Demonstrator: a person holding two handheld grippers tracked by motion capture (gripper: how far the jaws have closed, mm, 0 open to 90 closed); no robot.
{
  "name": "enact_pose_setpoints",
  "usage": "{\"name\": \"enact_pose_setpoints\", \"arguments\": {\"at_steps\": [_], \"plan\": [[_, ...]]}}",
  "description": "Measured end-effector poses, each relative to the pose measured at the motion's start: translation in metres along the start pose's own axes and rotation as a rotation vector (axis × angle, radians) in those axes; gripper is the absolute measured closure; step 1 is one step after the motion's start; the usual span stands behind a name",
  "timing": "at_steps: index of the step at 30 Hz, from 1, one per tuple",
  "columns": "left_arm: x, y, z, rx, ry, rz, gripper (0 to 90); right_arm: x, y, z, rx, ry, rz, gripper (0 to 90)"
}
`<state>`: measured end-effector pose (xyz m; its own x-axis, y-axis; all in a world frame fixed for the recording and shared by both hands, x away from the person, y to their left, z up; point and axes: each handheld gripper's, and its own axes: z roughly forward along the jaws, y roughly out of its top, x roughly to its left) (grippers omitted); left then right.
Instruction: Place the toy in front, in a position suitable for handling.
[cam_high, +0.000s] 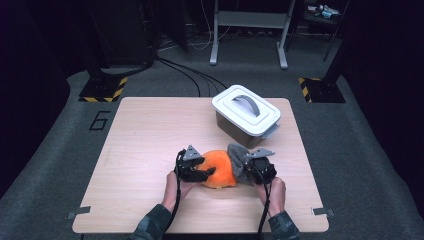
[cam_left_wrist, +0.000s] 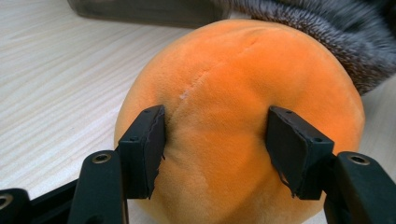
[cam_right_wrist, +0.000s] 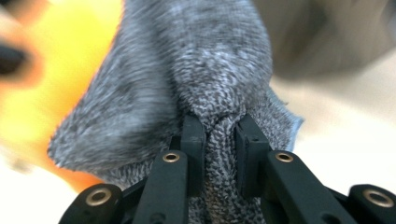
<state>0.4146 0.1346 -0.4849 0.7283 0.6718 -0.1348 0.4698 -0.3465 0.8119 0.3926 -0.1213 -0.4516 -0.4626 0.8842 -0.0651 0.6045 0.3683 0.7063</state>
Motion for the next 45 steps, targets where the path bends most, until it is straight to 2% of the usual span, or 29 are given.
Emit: {"name": "enact_pose_setpoints", "arguments": {"at_steps": [1, 2, 3, 4, 6, 8, 9, 10, 11, 12, 15, 16, 19, 21, 22, 23, 24, 26, 27, 29, 31, 33, 35, 37, 38, 41, 42, 43, 45], "plan": [[0.000, 0.000, 0.000, 0.000, 0.002, 0.005, 38.3, 0.004, 0.008, -0.007, -0.042, 0.032, -0.005, 76.5], [0.000, 0.000, 0.000, 0.002, 0.000, 0.003, 38.3, 0.008, 0.013, -0.009, -0.048, 0.064, 0.000, 76.4], [0.000, 0.000, 0.000, -0.001, 0.003, 0.006, 38.3, 0.014, 0.017, -0.007, -0.040, 0.086, -0.017, 76.3], [0.001, -0.001, 0.000, -0.003, 0.007, 0.000, 38.3, 0.020, 0.020, -0.003, -0.027, 0.089, -0.027, 76.3], [0.002, -0.002, 0.001, -0.003, 0.004, 0.000, 38.3, 0.026, 0.018, 0.008, -0.004, 0.058, -0.057, 76.5], [0.000, -0.002, 0.002, -0.007, 0.004, 0.001, 38.2, 0.020, 0.010, 0.013, -0.008, 0.054, -0.038, 76.6], [-0.001, -0.002, 0.003, -0.011, 0.011, 0.008, 38.2, 0.015, 0.005, 0.016, 0.003, 0.056, -0.012, 76.6], [-0.002, -0.002, 0.004, -0.015, 0.004, 0.003, 38.2, 0.004, -0.009, 0.025, 0.029, 0.058, 0.027, 76.6], [-0.002, -0.002, 0.004, -0.015, 0.002, 0.005, 38.2, 0.004, -0.009, 0.025, 0.029, 0.058, 0.027, 76.6], [-0.003, -0.002, 0.005, -0.017, 0.003, 0.001, 38.2, 0.002, -0.017, 0.033, 0.056, 0.049, 0.039, 76.7], [-0.002, -0.001, 0.005, -0.014, 0.001, 0.003, 38.2, 0.001, -0.021, 0.034, 0.068, 0.049, 0.045, 76.7], [-0.001, -0.001, 0.004, -0.013, 0.001, 0.006, 38.2, 0.000, -0.021, 0.035, 0.080, 0.038, 0.023, 76.6], [-0.001, -0.002, 0.004, -0.013, 0.001, 0.003, 38.2, -0.003, -0.027, 0.037, 0.125, 0.018, 0.012, 76.5], [0.000, -0.002, 0.004, -0.014, -0.002, -0.001, 38.2, -0.004, -0.027, 0.029, 0.125, 0.007, 0.004, 76.3], [0.000, -0.002, 0.004, -0.018, -0.001, -0.013, 38.1, -0.004, -0.021, 0.016, 0.085, 0.000, 0.015, 76.3], [0.001, -0.002, 0.005, -0.022, -0.007, -0.017, 38.1, -0.004, -0.021, 0.016, 0.085, 0.000, 0.015, 76.3], [0.001, -0.002, 0.004, -0.019, -0.008, -0.015, 38.2, 0.001, -0.010, 0.000, 0.013, 0.013, 0.011, 76.2], [0.001, -0.001, 0.004, -0.012, -0.001, 0.004, 38.2, 0.005, -0.006, -0.004, -0.009, 0.028, 0.004, 76.2], [0.001, 0.000, 0.004, -0.009, 0.000, 0.004, 38.1, 0.013, 0.001, -0.008, -0.032, 0.048, -0.005, 76.2], [0.003, -0.001, 0.004, -0.005, -0.003, 0.003, 38.2, 0.025, 0.007, -0.005, -0.020, 0.065, -0.040, 76.3], [0.003, -0.001, 0.004, -0.012, -0.010, -0.001, 38.2, 0.028, 0.004, 0.008, 0.002, 0.032, -0.067, 76.4], [0.000, -0.001, 0.005, -0.009, -0.001, 0.008, 38.2, 0.018, -0.004, 0.012, 0.013, 0.047, -0.033, 76.4], [0.001, -0.001, 0.005, -0.016, -0.001, 0.010, 38.2, 0.004, -0.022, 0.024, 0.072, 0.026, -0.004, 76.4], [0.001, -0.001, 0.005, -0.013, 0.002, 0.011, 38.1, -0.007, -0.036, 0.034, 0.099, 0.056, 0.033, 76.2], [0.001, -0.001, 0.005, -0.012, 0.003, 0.012, 38.1, -0.007, -0.036, 0.034, 0.099, 0.056, 0.033, 76.2], [0.003, -0.001, 0.003, -0.014, -0.004, 0.002, 38.1, -0.004, -0.024, 0.020, 0.061, 0.026, 0.029, 76.1], [0.003, -0.001, 0.003, -0.015, -0.003, -0.003, 38.0, 0.001, -0.009, 0.003, -0.008, 0.032, 0.015, 76.1], [0.004, -0.001, 0.003, -0.015, -0.004, 0.009, 38.0, 0.001, -0.009, 0.003, -0.008, 0.032, 0.015, 76.1], [0.003, -0.002, 0.002, -0.018, -0.006, 0.014, 38.0, 0.012, 0.005, -0.008, -0.058, 0.056, -0.015, 76.0]]}}
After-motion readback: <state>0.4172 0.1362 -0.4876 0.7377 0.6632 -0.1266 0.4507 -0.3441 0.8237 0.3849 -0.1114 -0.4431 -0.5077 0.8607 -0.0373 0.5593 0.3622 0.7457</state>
